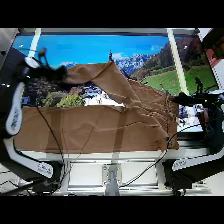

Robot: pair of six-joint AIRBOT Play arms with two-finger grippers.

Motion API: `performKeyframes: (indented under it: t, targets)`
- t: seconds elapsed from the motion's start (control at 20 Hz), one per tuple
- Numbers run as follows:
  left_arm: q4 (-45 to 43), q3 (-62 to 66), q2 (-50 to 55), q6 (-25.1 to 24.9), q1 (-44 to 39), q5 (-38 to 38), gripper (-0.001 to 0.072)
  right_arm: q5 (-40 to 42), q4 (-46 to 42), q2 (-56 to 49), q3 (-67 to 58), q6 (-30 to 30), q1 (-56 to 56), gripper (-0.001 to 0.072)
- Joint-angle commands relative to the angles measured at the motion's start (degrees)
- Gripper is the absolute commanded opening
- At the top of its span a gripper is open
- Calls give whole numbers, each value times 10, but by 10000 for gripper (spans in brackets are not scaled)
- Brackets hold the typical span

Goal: Fold the clothes and pants, and hang the long-sleeved shirts on hangers.

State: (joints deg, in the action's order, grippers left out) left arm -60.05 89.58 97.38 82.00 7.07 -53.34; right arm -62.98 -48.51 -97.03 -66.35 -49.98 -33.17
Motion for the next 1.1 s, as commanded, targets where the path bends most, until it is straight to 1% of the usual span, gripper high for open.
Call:
performKeyframes:
  t: [0.0,0.15,0.3,0.4,0.5,0.55,0.65,0.7,0.75,0.85,0.9,0.95,1.0,1.05]
  targets:
    - [10,1,-106,-15,37,7,22,-20,6,28,-24,0,0,33]
    - [10,1,-203,-15,71,17,21,-20,2,53,-31,0,0,33]
    - [10,1,-278,-11,91,60,21,-26,0,63,-31,0,0,33]
    - [9,1,-311,14,101,78,20,-35,0,63,-31,0,0,33]
    - [2,1,-334,41,112,77,19,-39,-1,63,-31,0,0,33]
    - [-21,1,-339,70,118,77,18,-39,-4,63,-31,0,0,33]
    - [-99,-4,-328,148,128,58,19,-39,-22,63,-31,0,0,33]
    - [-145,-9,-310,186,132,19,18,-39,-33,63,-31,0,0,33]
    - [-168,-17,-287,200,136,-28,19,-39,-43,63,-31,0,0,33]
    - [-171,-34,-231,196,140,-123,19,-38,-57,63,-31,0,0,33]
    - [-171,-37,-201,196,141,-148,19,-36,-62,63,-31,0,0,33]
    - [-159,-37,-169,196,141,-155,19,-35,-67,63,-31,0,0,33]
    - [-131,-37,-141,196,143,-141,19,-34,-72,63,-31,0,0,33]
    - [-98,-37,-117,196,143,-110,20,-33,-76,63,-31,0,0,33]
